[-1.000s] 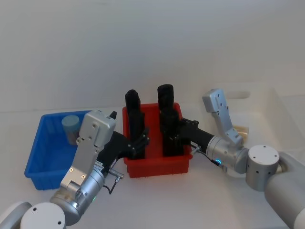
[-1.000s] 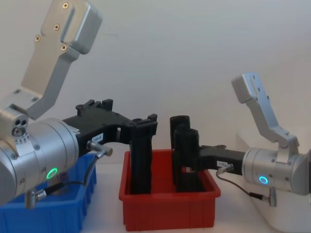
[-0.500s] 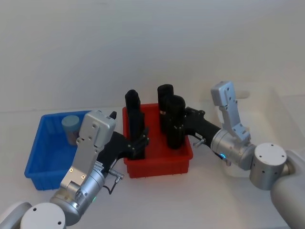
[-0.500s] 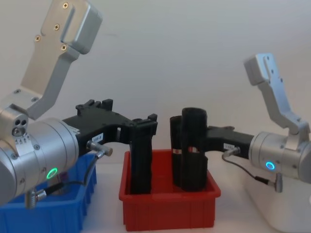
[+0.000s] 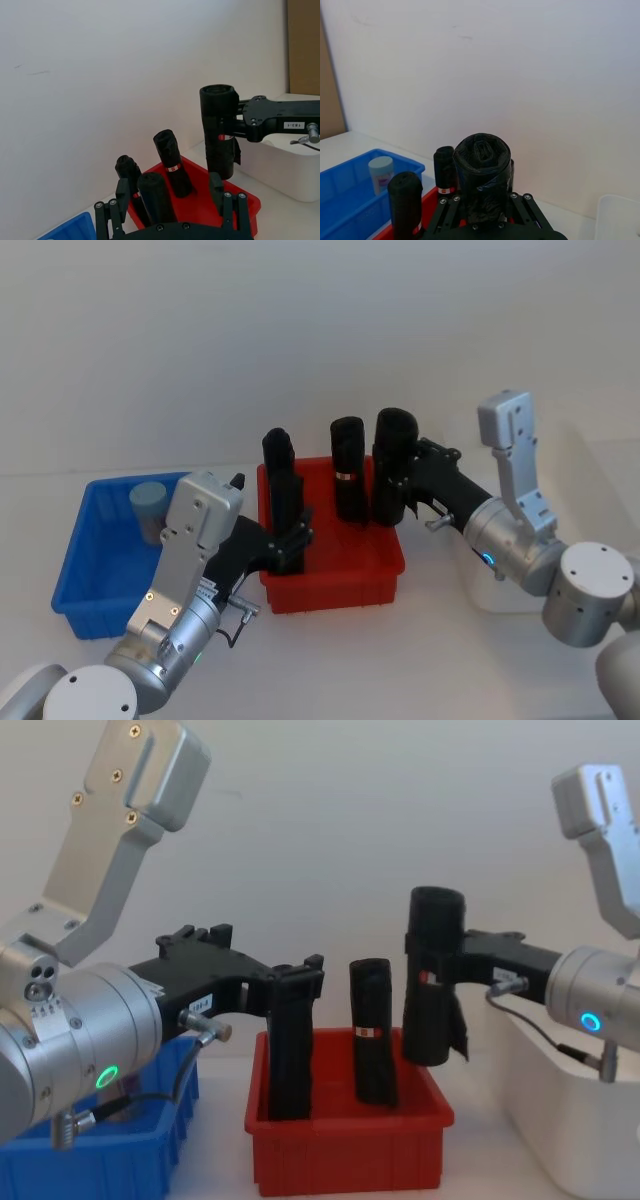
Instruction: Pick the cotton swabs from the blue box and place them into the white box.
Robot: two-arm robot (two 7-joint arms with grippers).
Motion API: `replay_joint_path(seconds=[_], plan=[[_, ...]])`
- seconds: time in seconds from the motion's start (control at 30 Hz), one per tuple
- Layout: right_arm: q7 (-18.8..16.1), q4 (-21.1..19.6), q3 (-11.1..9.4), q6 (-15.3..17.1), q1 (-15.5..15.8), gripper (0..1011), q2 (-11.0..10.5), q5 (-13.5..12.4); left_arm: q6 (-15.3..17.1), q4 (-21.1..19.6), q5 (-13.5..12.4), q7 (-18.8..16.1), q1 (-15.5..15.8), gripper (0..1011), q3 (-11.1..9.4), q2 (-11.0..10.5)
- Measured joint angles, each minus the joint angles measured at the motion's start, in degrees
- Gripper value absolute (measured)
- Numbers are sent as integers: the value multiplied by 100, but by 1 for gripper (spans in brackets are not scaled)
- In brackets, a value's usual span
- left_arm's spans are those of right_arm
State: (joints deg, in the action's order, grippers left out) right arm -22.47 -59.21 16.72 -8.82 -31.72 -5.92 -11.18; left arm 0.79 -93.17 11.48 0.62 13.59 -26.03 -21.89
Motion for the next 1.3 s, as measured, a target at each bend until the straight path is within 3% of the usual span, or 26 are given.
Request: replay_joint_path(seconds=[0.33,0.57,0.97,1.3], plan=[[787,-1071,-136,421,526,360,-264,-41,0,0,0,0,0,1000,0,0],[1290,-1602,-278,680,812,360,-452,-70,0,0,0,0,0,1000,0,0],[1905,-2221,-535,1119,1204,360,-752,-172,0,0,0,0,0,999,0,0],[2075,-2383,-645,1414,1360,360,-858,-298,0,0,0,0,0,1000,0,0]])
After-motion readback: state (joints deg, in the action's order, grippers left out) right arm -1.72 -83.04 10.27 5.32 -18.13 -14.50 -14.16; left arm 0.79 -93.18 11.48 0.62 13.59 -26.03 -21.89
